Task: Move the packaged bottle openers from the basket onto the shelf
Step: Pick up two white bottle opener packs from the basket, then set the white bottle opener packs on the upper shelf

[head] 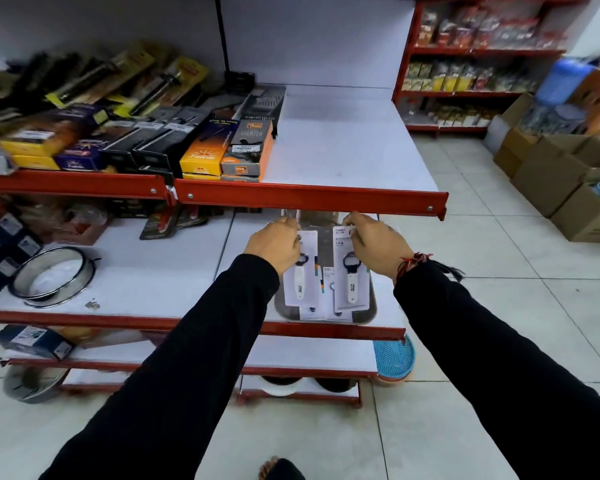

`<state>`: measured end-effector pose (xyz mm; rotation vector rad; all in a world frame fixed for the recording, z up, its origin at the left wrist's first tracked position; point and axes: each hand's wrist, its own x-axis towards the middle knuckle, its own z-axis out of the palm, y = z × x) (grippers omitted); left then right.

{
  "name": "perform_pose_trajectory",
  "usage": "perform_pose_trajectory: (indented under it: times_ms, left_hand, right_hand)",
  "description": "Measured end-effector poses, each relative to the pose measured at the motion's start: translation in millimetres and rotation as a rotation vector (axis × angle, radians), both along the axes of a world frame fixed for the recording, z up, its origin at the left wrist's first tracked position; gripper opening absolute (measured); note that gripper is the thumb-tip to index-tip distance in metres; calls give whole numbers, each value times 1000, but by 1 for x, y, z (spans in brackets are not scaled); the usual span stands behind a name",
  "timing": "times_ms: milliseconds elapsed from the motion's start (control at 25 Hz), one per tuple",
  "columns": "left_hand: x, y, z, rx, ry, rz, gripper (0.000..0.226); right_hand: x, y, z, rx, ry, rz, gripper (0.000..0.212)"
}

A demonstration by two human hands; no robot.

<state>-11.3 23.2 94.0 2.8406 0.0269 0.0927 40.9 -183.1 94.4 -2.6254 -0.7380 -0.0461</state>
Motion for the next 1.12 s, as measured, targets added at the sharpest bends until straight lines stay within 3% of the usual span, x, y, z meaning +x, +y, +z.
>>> perform_pose_trajectory:
  times_ms: [320, 640, 840, 1120]
  left_hand:
    - [-3, -3, 87, 129, -280, -81, 33]
    - [68, 22, 171, 319, -456, -24, 31]
    - [136, 35, 187, 407, -242, 6, 28]
    - [196, 55, 144, 359, -34, -32, 37]
  right_hand:
    - [3, -5, 91, 97, -123, -32, 27]
    - [76, 19, 172, 225, -176, -82, 29]
    - [133, 50, 171, 196, -73, -114, 33]
    - [193, 81, 119, 133, 109, -94, 35]
